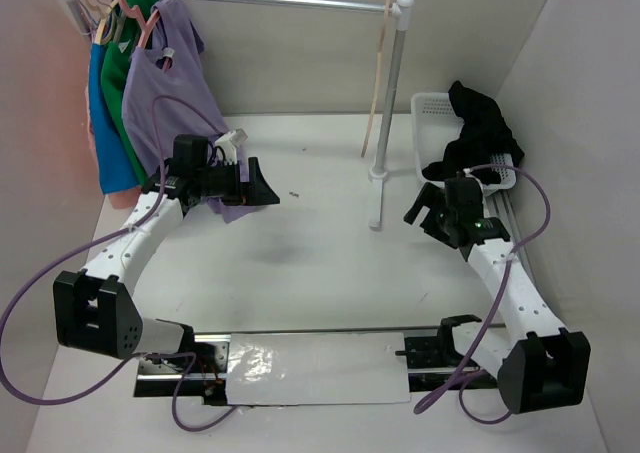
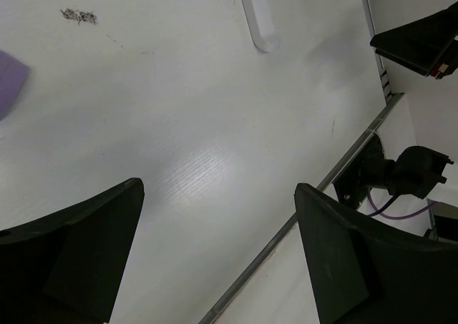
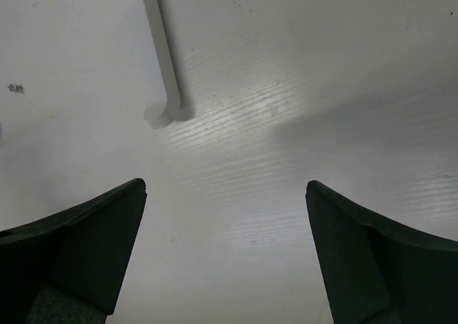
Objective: Place the t-shirt on the hanger
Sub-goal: Grab the tshirt from the pile
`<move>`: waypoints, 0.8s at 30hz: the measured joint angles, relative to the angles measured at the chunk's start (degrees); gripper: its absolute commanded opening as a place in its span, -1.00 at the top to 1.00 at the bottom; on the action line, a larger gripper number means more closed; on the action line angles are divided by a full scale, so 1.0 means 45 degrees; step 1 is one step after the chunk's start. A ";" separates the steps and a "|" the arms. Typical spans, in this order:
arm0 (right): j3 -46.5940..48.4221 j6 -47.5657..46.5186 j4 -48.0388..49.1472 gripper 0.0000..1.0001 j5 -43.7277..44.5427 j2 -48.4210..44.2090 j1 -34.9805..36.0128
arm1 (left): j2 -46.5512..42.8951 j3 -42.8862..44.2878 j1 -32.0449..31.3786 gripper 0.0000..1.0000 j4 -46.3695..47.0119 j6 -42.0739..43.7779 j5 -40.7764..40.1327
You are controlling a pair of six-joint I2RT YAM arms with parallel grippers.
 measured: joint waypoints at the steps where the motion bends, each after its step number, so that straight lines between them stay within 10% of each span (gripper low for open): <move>1: 0.0000 0.0005 -0.0005 -1.00 0.0000 0.0121 0.0000 | 0.0000 0.0000 0.0000 -0.98 0.0000 0.0034 0.0000; 13: 0.0733 -0.0165 -0.0593 -1.00 0.0427 0.0350 0.0000 | 0.0000 0.0000 0.0000 -0.98 0.0000 0.0214 0.0010; 24: 0.9112 -0.1161 0.0102 -0.65 0.3580 0.5814 -0.1443 | -0.0049 0.0000 0.0000 -0.98 -0.0010 0.0219 0.0107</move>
